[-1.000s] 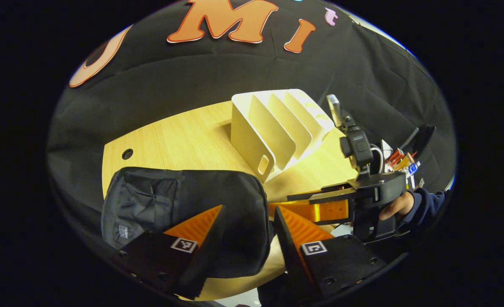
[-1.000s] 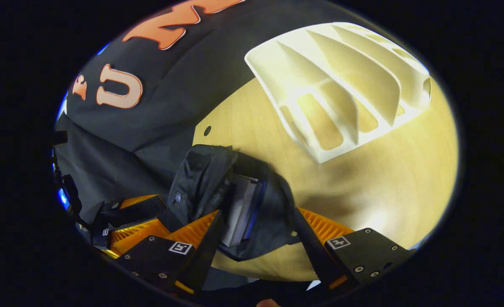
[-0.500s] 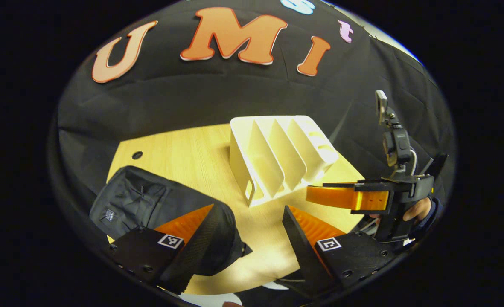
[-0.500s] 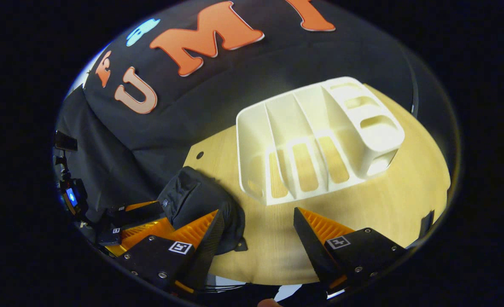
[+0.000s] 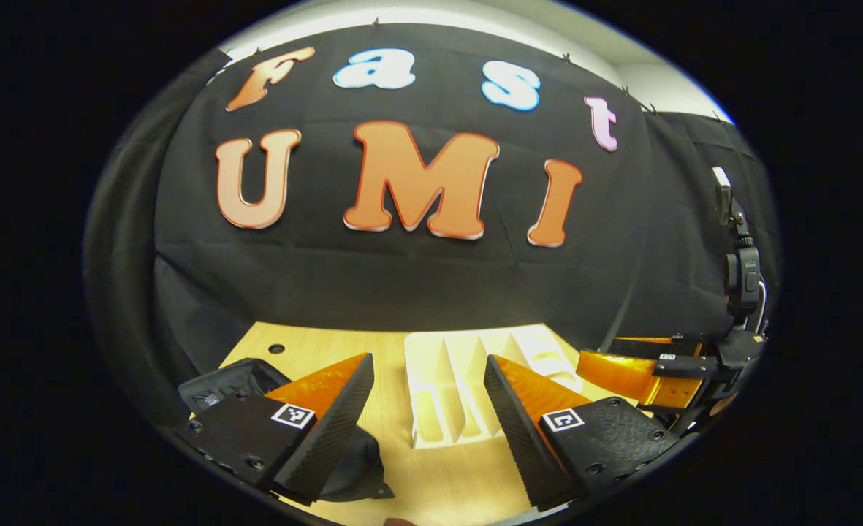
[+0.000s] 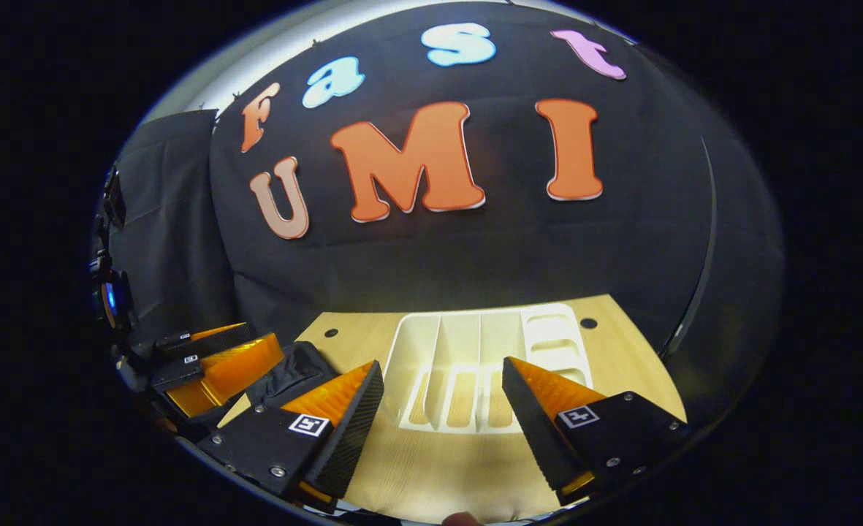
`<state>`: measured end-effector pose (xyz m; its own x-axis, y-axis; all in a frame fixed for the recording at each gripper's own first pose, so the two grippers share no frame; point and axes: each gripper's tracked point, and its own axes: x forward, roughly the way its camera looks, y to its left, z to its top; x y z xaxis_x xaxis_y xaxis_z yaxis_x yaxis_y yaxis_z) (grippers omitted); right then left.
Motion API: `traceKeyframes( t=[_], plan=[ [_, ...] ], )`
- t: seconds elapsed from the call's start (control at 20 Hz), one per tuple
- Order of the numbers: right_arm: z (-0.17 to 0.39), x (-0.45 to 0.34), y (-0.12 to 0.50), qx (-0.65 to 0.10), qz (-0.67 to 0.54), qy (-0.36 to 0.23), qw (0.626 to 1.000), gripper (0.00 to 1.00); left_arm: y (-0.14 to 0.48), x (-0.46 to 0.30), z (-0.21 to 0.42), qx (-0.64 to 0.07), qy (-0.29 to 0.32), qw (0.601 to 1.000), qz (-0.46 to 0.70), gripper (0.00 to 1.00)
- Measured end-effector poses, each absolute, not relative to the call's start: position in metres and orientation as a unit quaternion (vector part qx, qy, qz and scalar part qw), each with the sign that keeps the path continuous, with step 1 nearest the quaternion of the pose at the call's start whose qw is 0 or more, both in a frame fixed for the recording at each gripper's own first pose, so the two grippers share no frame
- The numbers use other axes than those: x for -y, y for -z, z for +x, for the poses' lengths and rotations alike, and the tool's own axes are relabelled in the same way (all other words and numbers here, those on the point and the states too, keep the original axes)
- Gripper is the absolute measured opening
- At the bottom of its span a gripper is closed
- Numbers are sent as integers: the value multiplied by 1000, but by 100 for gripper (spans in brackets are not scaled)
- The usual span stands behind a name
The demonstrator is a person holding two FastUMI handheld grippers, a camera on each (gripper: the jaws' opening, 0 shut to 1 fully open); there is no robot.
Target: Open the schoolbag, grab two books from the bookshelf and put them into the schoolbag.
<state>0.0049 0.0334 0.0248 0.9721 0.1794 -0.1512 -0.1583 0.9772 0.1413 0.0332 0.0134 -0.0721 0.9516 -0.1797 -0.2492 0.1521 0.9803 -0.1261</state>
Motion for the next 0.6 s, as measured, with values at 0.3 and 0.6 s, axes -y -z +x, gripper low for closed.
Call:
traceKeyframes(
  t=[0.3, 0.6],
  plan=[
    [-9, -17, -74, 10, 33, -75, 997, 97, 51, -24, 28, -37, 48, 995, -83, 97],
    [-9, -10, -53, 13, 27, -65, 997, 97, 51, -20, 29, -9, 25, 998, -50, 97]
  ],
)
